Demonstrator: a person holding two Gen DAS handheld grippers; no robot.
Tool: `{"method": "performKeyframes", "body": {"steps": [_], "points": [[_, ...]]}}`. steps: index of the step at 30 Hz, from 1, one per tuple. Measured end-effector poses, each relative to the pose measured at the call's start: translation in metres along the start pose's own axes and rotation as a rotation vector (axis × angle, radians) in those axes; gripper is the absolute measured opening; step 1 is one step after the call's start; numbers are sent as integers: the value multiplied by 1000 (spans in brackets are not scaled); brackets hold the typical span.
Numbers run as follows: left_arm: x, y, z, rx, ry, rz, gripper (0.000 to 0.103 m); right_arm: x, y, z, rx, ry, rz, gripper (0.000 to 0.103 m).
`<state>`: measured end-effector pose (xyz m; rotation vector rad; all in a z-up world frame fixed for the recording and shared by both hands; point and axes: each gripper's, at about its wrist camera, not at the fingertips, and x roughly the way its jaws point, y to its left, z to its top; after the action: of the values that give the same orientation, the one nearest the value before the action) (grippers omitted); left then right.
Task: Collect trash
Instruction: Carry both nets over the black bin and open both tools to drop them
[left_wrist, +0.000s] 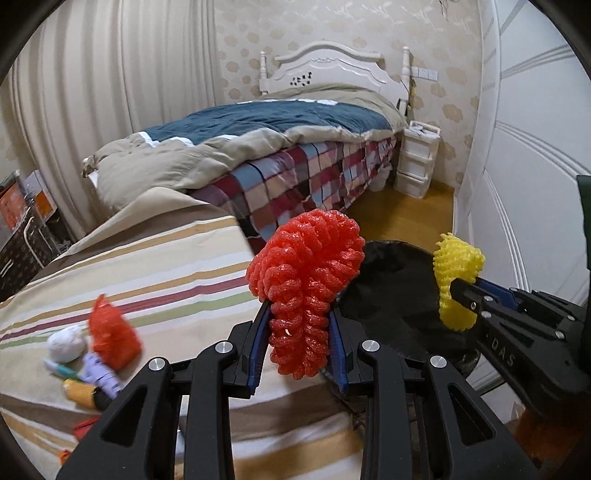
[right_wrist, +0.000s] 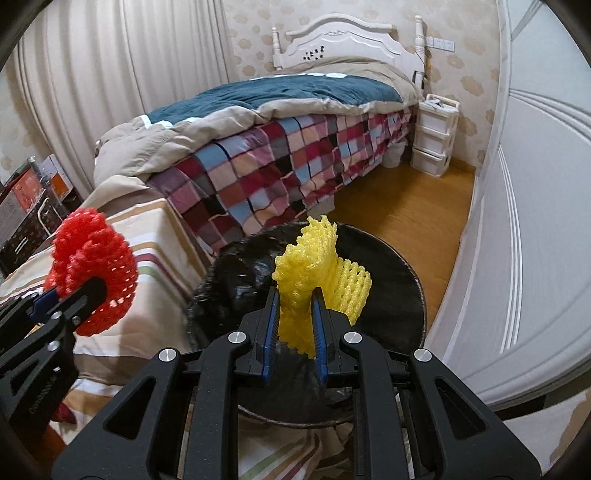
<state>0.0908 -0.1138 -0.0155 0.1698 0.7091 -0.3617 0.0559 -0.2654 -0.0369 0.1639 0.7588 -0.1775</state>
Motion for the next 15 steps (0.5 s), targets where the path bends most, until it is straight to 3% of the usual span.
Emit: {"method": "performKeyframes", "body": {"steps": [15], "points": [[49, -40, 10, 56, 60, 10, 32, 36, -35, 0, 60, 55, -5, 18]]}}
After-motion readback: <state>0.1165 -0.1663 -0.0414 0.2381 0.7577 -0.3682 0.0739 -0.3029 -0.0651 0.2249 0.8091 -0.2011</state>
